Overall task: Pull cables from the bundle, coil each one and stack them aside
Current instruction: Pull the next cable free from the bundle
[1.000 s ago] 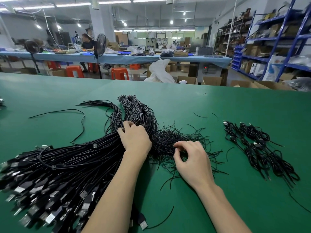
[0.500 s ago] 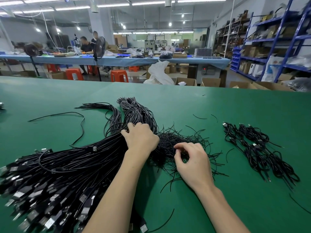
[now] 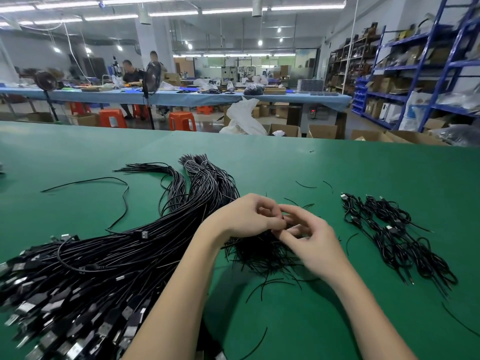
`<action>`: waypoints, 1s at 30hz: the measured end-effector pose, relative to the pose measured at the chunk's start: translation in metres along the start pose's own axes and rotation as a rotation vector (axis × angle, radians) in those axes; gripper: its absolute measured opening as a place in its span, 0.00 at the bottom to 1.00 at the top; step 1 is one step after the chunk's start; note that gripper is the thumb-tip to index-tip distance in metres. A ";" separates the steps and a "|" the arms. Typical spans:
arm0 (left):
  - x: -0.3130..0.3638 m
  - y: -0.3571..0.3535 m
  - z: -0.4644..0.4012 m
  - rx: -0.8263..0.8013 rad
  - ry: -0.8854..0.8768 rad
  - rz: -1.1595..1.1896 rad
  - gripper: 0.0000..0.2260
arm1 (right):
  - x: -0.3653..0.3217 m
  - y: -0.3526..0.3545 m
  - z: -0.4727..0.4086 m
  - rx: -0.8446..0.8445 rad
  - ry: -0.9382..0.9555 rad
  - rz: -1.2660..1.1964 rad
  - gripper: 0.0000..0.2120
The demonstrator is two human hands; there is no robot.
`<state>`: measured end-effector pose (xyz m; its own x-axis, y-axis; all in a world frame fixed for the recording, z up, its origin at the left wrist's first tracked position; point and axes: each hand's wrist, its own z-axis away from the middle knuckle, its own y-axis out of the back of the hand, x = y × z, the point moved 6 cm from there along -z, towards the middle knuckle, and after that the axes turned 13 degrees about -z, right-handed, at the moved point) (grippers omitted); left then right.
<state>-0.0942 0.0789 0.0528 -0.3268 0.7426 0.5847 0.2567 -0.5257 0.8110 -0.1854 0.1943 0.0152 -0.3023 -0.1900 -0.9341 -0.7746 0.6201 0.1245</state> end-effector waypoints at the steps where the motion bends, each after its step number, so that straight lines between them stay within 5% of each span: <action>1: 0.000 0.002 0.001 0.013 -0.013 0.012 0.06 | -0.003 0.005 0.000 0.009 0.010 0.063 0.16; 8: -0.014 0.005 -0.002 0.132 0.123 -0.041 0.11 | -0.019 0.029 0.001 0.020 -0.024 0.004 0.05; 13: 0.001 0.002 0.005 -0.013 0.008 0.248 0.20 | -0.018 0.069 0.004 0.375 -0.092 -0.294 0.06; 18: 0.010 -0.012 0.012 -0.255 -0.106 0.219 0.07 | -0.005 0.109 0.018 0.694 -0.229 -0.524 0.05; 22: 0.008 -0.021 0.007 -0.241 -0.081 0.084 0.05 | 0.005 0.126 0.022 0.779 -0.262 -0.591 0.04; 26: 0.002 -0.025 -0.001 -0.133 -0.006 0.398 0.04 | 0.019 0.134 0.024 0.673 -0.360 -0.381 0.12; 30: 0.003 -0.033 -0.008 -0.076 0.059 0.523 0.07 | 0.012 0.128 0.021 0.486 -0.303 0.143 0.17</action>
<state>-0.1102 0.0948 0.0280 -0.2243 0.3500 0.9095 0.3328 -0.8496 0.4091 -0.2766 0.2873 0.0126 -0.1579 0.1030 -0.9821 -0.3729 0.9147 0.1558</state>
